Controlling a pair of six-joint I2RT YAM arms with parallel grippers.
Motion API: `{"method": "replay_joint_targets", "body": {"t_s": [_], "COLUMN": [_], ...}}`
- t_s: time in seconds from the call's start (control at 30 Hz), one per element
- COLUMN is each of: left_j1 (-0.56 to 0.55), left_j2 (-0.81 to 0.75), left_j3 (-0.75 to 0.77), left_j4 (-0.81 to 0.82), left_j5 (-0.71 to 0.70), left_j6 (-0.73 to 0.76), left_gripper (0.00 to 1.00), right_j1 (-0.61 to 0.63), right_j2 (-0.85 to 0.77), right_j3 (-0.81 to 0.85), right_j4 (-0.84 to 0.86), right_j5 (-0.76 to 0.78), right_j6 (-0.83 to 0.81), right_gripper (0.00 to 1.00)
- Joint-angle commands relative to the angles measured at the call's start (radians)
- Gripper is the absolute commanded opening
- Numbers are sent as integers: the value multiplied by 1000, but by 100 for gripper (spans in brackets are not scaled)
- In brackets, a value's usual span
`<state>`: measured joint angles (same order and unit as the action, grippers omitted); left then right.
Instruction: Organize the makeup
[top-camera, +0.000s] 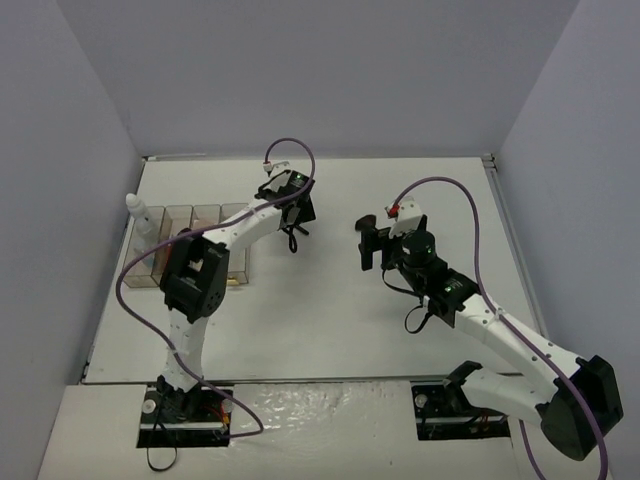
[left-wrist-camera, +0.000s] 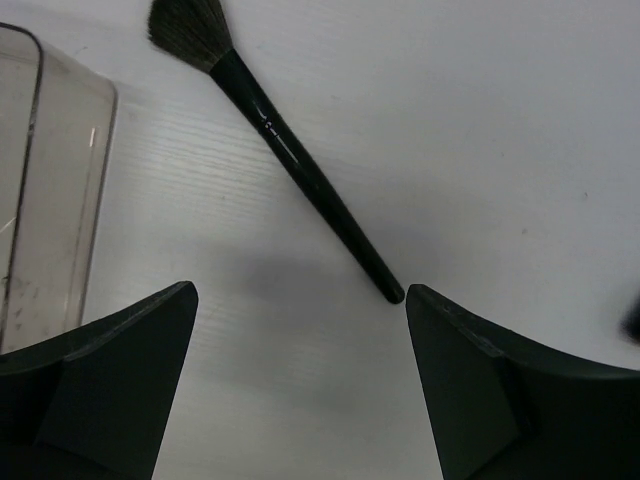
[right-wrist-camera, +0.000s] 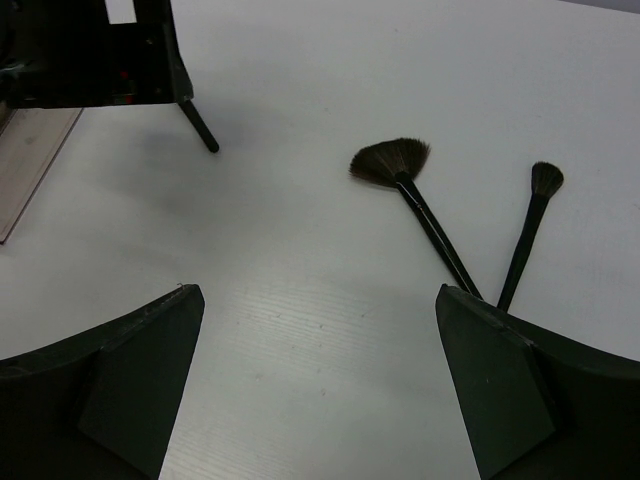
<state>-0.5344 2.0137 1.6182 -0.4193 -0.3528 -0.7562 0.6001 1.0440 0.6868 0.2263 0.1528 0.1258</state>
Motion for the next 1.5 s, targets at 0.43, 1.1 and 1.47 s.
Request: {"method": "replay_joint_targets", "body": {"t_s": [0.43,1.1,1.47], "left_j1": [68,-55,92], "left_j2": [281,-218,-570], "left_j3": [347,-80,-358], "left_j4": [-245,-145,-13], "left_j5": [-20,-127,59], "left_j6": [-92,235,452], "left_gripper": [68,0,0], "right_j1": [-17,-26,-40], "right_j2": [-53,-15,-12], "right_j3": [-27,-26,-25], "right_j4": [96,111,105], "right_j5": [-30,-47,-44], "right_j6": [26,34,37], "right_gripper": [100,100,100]}}
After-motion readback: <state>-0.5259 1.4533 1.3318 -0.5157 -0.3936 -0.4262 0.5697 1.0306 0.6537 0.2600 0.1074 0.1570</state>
